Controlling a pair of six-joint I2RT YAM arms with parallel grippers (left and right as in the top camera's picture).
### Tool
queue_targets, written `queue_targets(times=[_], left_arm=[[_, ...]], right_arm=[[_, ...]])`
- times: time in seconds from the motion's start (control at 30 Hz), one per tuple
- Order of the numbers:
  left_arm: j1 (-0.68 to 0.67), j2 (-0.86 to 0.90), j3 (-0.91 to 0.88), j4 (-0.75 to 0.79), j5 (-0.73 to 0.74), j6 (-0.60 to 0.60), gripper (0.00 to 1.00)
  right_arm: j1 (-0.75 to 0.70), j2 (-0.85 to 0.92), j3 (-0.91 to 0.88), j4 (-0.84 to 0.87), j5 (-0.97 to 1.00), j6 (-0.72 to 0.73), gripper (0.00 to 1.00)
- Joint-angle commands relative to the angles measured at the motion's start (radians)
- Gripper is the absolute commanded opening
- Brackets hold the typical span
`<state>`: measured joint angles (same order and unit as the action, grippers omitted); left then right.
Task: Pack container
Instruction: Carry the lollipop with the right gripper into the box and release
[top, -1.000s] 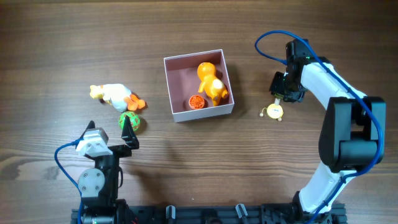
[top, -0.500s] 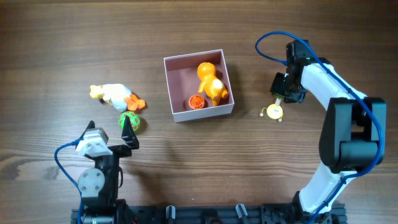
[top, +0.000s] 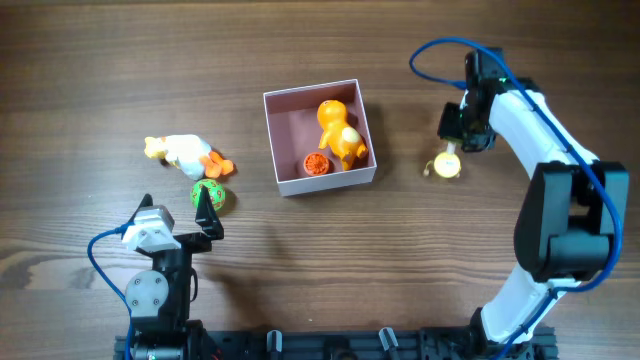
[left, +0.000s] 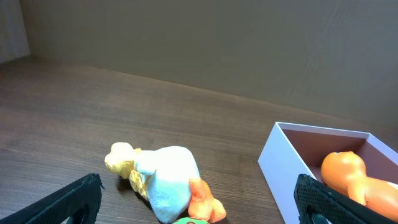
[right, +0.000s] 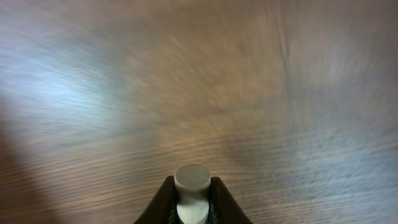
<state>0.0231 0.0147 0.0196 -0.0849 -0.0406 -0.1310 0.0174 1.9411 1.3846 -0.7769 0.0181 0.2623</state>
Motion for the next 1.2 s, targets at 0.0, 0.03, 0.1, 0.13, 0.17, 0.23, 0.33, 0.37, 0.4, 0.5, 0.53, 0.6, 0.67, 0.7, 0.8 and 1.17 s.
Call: queue_targets(times=[0.0, 0.03, 0.1, 0.13, 0.17, 0.23, 0.33, 0.37, 0.4, 0.5, 0.53, 0.6, 0.67, 0.7, 0.8, 1.17], left_arm=[[-0.003, -0.006, -0.007, 0.003, -0.013, 0.023, 1.0], [-0.003, -0.006, -0.007, 0.003, -0.013, 0.023, 1.0], [-0.003, -0.006, -0.007, 0.003, -0.013, 0.023, 1.0], [-0.003, -0.006, -0.007, 0.003, -0.013, 0.023, 1.0], [-0.003, -0.006, -0.007, 0.003, -0.013, 0.023, 1.0], [-0.003, -0.006, -0.007, 0.003, -0.013, 0.023, 1.0], [-0.003, -0.006, -0.007, 0.003, -0.013, 0.023, 1.0], [-0.003, -0.006, -0.007, 0.003, -0.013, 0.023, 1.0], [-0.003, -0.006, -0.007, 0.003, -0.013, 0.023, 1.0], [-0.003, -0.006, -0.007, 0.003, -0.013, 0.023, 1.0], [-0.003, -0.006, -0.007, 0.003, -0.013, 0.023, 1.0], [-0.003, -0.006, -0.007, 0.003, -0.013, 0.023, 1.0], [-0.003, -0.006, -0.007, 0.003, -0.013, 0.023, 1.0], [-0.003, -0.006, -0.007, 0.003, -0.013, 0.023, 1.0], [-0.003, -0.006, -0.007, 0.003, -0.013, 0.023, 1.0], [-0.003, -0.006, -0.007, 0.003, -0.013, 0.023, 1.0]], right_arm=[[0.052, -0.069, 0.086, -0.012, -0.046, -0.11, 0.12], [0.076, -0.076, 0.116, -0.028, -0.046, -0.122, 0.12], [0.117, -0.081, 0.161, -0.043, -0.046, -0.161, 0.12], [0.136, -0.083, 0.18, -0.048, -0.045, -0.175, 0.12], [0.156, -0.083, 0.198, -0.051, -0.046, -0.193, 0.12], [0.2, -0.083, 0.24, -0.055, -0.041, -0.243, 0.12], [0.254, -0.083, 0.299, -0.055, -0.034, -0.262, 0.12], [0.276, -0.083, 0.325, -0.054, -0.034, -0.262, 0.12], [0.295, -0.083, 0.348, -0.054, -0.035, -0.262, 0.12], [0.351, -0.083, 0.403, -0.052, -0.034, -0.264, 0.12], [0.371, -0.083, 0.417, -0.047, -0.035, -0.263, 0.09], [0.409, -0.083, 0.43, -0.019, -0.035, -0.264, 0.09], [0.449, -0.083, 0.43, 0.021, -0.053, -0.324, 0.09], [0.461, -0.083, 0.43, 0.031, -0.056, -0.35, 0.09], [0.516, -0.083, 0.43, 0.067, -0.066, -0.447, 0.12], [0.586, -0.081, 0.361, 0.002, -0.26, -0.837, 0.22]])
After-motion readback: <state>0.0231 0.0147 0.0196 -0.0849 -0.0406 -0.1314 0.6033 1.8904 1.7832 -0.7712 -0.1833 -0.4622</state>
